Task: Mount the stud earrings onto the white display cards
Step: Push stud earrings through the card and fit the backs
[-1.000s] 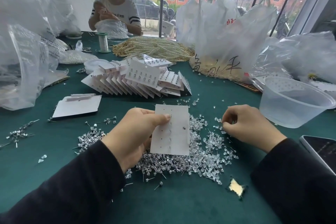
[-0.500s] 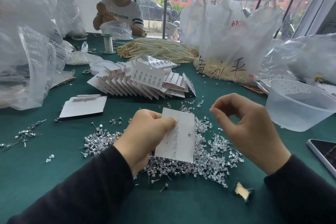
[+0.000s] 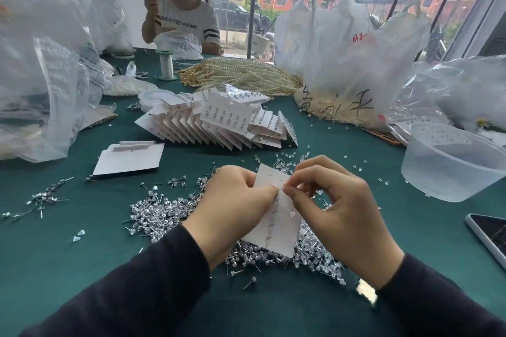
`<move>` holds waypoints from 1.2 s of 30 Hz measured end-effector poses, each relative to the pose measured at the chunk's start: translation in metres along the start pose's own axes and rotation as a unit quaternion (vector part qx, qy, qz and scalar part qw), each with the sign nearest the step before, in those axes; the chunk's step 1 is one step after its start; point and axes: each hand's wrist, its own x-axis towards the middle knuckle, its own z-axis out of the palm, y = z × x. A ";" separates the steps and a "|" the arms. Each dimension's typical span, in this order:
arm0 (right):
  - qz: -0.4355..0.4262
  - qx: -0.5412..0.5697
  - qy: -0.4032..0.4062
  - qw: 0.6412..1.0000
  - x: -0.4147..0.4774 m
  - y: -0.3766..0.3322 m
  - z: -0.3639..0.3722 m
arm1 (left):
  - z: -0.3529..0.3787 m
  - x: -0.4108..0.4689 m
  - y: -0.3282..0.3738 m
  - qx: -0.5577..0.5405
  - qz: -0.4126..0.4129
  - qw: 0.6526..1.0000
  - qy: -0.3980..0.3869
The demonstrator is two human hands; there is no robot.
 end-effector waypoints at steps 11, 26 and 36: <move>-0.001 -0.035 0.001 0.999 -0.003 0.002 0.006 | 0.002 0.000 -0.006 0.062 0.042 0.997 0.005; -0.008 -0.056 0.011 0.998 -0.001 0.000 0.004 | 0.006 -0.001 -0.005 0.055 0.048 0.997 0.013; -0.025 -0.068 0.010 0.997 -0.004 0.000 0.007 | 0.003 -0.001 -0.006 0.046 0.089 0.995 -0.002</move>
